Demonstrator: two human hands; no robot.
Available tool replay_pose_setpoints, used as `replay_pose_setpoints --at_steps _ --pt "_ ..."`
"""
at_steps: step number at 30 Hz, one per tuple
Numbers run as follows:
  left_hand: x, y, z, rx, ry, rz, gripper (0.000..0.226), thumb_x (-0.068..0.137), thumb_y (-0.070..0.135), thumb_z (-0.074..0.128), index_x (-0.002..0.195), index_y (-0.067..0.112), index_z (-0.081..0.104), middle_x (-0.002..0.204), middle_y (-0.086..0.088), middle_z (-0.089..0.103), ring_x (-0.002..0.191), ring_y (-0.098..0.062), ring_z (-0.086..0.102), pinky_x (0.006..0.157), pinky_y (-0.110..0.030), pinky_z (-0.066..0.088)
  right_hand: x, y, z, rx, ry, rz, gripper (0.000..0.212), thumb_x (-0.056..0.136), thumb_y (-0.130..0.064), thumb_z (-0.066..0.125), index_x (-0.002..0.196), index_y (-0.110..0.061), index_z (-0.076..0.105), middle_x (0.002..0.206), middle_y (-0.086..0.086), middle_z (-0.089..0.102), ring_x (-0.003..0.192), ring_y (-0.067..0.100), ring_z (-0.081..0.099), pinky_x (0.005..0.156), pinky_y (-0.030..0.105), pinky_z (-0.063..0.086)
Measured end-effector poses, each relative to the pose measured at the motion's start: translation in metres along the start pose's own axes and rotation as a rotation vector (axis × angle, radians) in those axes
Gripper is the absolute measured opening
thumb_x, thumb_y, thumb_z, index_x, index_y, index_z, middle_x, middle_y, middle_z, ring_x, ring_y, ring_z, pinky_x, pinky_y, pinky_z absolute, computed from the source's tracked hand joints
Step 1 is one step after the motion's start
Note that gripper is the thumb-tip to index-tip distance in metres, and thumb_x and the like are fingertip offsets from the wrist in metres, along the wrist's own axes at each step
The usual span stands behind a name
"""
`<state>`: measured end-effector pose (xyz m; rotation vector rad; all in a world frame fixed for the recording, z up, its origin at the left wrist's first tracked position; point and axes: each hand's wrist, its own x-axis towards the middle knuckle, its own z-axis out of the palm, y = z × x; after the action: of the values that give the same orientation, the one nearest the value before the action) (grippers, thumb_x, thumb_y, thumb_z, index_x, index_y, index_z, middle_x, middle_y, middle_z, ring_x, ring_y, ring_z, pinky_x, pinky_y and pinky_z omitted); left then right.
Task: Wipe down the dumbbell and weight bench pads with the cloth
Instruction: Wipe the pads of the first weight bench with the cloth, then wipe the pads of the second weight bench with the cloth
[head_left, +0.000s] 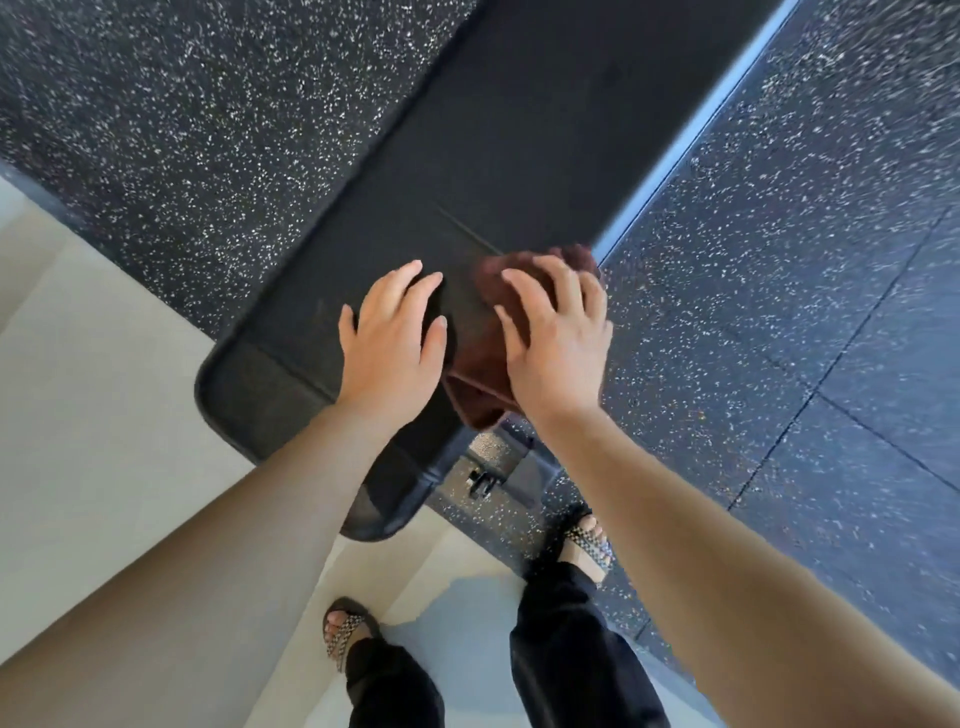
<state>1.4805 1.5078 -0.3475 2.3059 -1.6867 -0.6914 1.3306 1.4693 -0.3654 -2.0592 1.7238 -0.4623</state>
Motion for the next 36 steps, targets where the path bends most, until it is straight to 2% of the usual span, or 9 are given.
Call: replay_pose_setpoints --at_steps 3,6,13,19,23,25,30,36 --pt "0.000 0.011 -0.013 0.004 -0.043 0.019 0.042 0.096 0.023 0.043 0.138 0.018 0.041 0.148 0.002 0.034 0.138 -0.016 0.028 0.109 -0.057 0.023 -0.027 0.005 -0.010 0.034 -0.103 -0.018 0.029 0.090 -0.032 0.059 0.119 -0.028 0.060 0.130 -0.001 0.052 0.118 0.031 0.042 0.080 0.052 0.049" --pt "-0.007 0.017 -0.035 0.009 -0.108 0.086 0.042 0.097 0.023 0.043 0.138 0.017 0.041 0.148 0.000 0.036 0.137 -0.017 0.030 0.109 -0.053 0.026 -0.048 0.007 -0.032 0.058 -0.178 0.064 0.029 0.091 -0.034 0.057 0.119 -0.028 0.060 0.130 -0.001 0.052 0.119 0.031 0.042 0.084 0.053 0.048" --pt "-0.037 0.043 -0.095 -0.009 -0.258 0.345 0.042 0.096 0.020 0.044 0.138 0.013 0.043 0.145 -0.004 0.041 0.134 -0.020 0.035 0.111 -0.040 0.028 -0.086 -0.030 -0.099 0.019 -0.146 0.278 0.032 0.091 -0.034 0.056 0.122 -0.028 0.057 0.132 -0.003 0.050 0.119 0.030 0.041 0.088 0.051 0.046" --pt "-0.090 0.075 -0.175 0.050 -0.409 0.593 0.043 0.096 0.022 0.045 0.138 0.013 0.044 0.146 -0.006 0.041 0.134 -0.023 0.035 0.111 -0.044 0.028 -0.126 -0.104 -0.175 0.142 -0.012 0.537 0.033 0.092 -0.035 0.053 0.123 -0.026 0.056 0.129 -0.002 0.050 0.112 0.029 0.044 0.092 0.043 0.042" --pt "-0.114 0.103 -0.228 0.022 -0.411 0.719 0.042 0.095 0.020 0.048 0.137 0.012 0.045 0.144 -0.005 0.042 0.134 -0.022 0.036 0.110 -0.036 0.024 -0.158 -0.138 -0.233 0.219 0.110 0.614 0.029 0.091 -0.032 0.055 0.119 -0.025 0.057 0.124 -0.001 0.054 0.109 0.029 0.049 0.097 0.038 0.039" --pt "-0.119 0.107 -0.236 0.015 -0.405 0.706 0.043 0.095 0.022 0.047 0.138 0.014 0.044 0.145 -0.003 0.041 0.135 -0.019 0.034 0.111 -0.034 0.022 -0.171 -0.144 -0.244 0.238 0.117 0.613 0.027 0.090 -0.028 0.058 0.116 -0.023 0.059 0.119 0.000 0.056 0.105 0.029 0.052 0.096 0.038 0.040" --pt "-0.149 0.163 -0.266 -0.008 -0.455 0.879 0.044 0.096 0.025 0.044 0.140 0.018 0.041 0.148 0.001 0.038 0.137 -0.016 0.030 0.113 -0.035 0.022 -0.227 -0.160 -0.309 0.229 0.294 0.666 0.028 0.089 -0.026 0.060 0.116 -0.020 0.061 0.116 0.001 0.058 0.103 0.029 0.054 0.095 0.039 0.042" --pt "-0.204 0.252 -0.251 0.023 -0.606 1.084 0.046 0.097 0.030 0.039 0.142 0.023 0.035 0.151 0.006 0.030 0.139 -0.011 0.023 0.115 -0.039 0.020 -0.288 -0.136 -0.362 0.235 0.491 0.815 0.027 0.090 -0.028 0.060 0.116 -0.023 0.061 0.115 -0.001 0.058 0.103 0.027 0.053 0.094 0.034 0.040"
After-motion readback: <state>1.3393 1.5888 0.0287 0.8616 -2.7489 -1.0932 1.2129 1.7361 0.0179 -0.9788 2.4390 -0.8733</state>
